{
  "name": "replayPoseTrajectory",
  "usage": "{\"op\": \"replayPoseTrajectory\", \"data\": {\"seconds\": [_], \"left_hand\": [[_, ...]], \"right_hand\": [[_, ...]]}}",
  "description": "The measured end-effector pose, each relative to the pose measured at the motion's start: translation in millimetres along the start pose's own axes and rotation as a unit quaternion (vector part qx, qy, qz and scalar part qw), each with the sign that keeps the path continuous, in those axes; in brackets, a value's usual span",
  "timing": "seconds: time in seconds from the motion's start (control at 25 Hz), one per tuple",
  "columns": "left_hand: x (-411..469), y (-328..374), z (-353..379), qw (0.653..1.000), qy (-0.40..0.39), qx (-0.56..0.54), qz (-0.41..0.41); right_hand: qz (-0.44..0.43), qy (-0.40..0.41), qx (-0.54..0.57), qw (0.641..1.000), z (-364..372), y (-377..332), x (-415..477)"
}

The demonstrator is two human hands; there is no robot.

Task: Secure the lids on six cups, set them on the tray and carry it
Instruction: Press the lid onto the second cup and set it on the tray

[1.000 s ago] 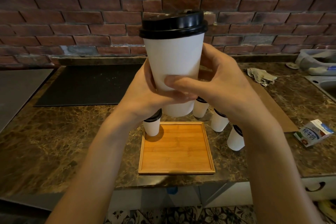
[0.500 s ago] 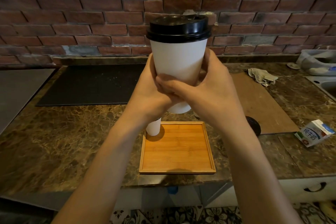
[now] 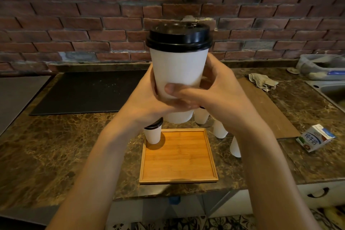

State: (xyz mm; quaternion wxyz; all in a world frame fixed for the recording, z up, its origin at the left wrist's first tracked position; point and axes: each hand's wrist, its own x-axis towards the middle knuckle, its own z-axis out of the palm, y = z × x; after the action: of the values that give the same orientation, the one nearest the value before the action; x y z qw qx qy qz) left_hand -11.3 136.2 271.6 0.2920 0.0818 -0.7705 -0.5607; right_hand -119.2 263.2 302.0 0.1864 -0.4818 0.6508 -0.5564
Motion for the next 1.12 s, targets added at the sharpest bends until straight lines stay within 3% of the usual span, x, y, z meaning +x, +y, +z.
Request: {"op": "replayPoseTrajectory", "data": {"seconds": [0.56, 1.12], "left_hand": [[-8.7, 1.3, -4.5, 1.000, -0.016, -0.018, -0.005], [-10.0, 7.9, 8.8, 0.995, 0.099, -0.007, 0.019]], "right_hand": [[-0.007, -0.058, 0.040, 0.998, -6.2, 4.7, -1.1], [-0.008, 0.044, -0.008, 0.999, 13.6, -8.5, -1.9]]}}
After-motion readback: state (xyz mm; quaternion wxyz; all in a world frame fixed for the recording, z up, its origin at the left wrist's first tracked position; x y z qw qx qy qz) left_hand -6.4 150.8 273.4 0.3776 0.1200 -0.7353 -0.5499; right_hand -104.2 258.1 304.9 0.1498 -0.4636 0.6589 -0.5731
